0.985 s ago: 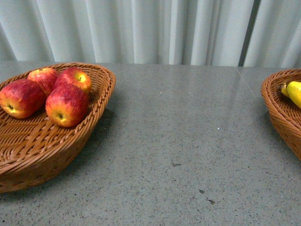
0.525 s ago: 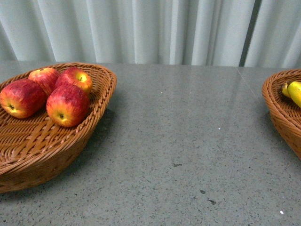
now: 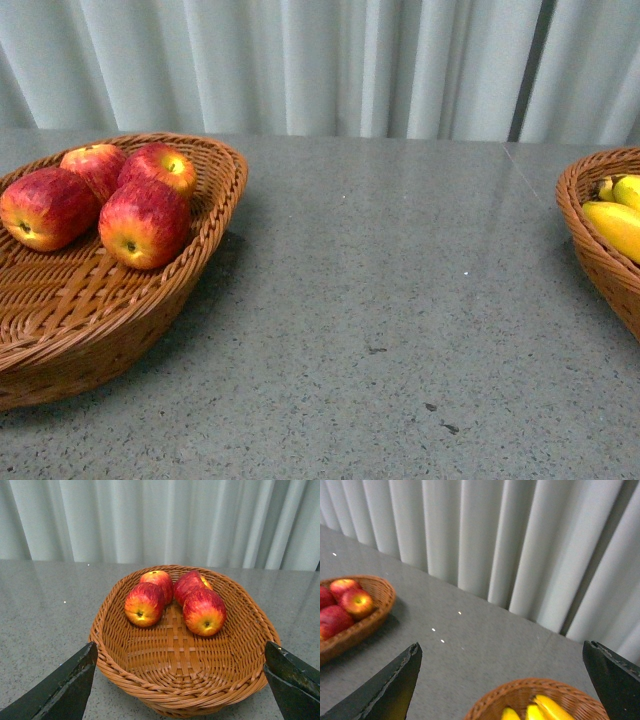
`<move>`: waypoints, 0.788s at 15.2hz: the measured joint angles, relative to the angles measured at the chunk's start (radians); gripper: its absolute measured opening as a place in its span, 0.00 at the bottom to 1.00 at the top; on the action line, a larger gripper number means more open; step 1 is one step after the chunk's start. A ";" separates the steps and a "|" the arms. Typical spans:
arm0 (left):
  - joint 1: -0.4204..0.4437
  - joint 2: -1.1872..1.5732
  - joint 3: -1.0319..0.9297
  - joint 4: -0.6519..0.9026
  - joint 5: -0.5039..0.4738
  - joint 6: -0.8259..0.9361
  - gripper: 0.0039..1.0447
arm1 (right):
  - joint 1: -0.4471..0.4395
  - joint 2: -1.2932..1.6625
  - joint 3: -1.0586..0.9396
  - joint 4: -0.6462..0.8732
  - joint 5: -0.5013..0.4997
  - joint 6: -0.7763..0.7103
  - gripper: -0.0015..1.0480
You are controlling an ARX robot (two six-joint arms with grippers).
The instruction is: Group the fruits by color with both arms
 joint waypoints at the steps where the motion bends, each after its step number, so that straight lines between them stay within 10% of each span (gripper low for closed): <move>1: 0.000 0.000 0.000 0.000 0.000 0.000 0.94 | 0.013 -0.074 -0.031 0.024 -0.023 0.059 0.94; 3: 0.000 0.000 0.000 0.000 0.000 0.000 0.94 | 0.060 -0.234 -0.085 -0.022 0.074 0.142 0.89; 5: 0.000 0.000 0.000 0.000 0.000 0.000 0.94 | 0.193 -0.460 -0.252 -0.108 0.507 0.178 0.66; 7: 0.000 0.000 0.000 0.000 -0.001 0.000 0.94 | 0.205 -0.631 -0.418 -0.091 0.705 0.190 0.43; 10: 0.000 0.000 0.000 0.000 0.000 0.000 0.94 | 0.200 -0.807 -0.671 -0.022 0.713 0.191 0.07; 12: 0.000 0.000 0.000 0.000 0.000 0.000 0.94 | 0.200 -0.843 -0.721 -0.024 0.713 0.194 0.02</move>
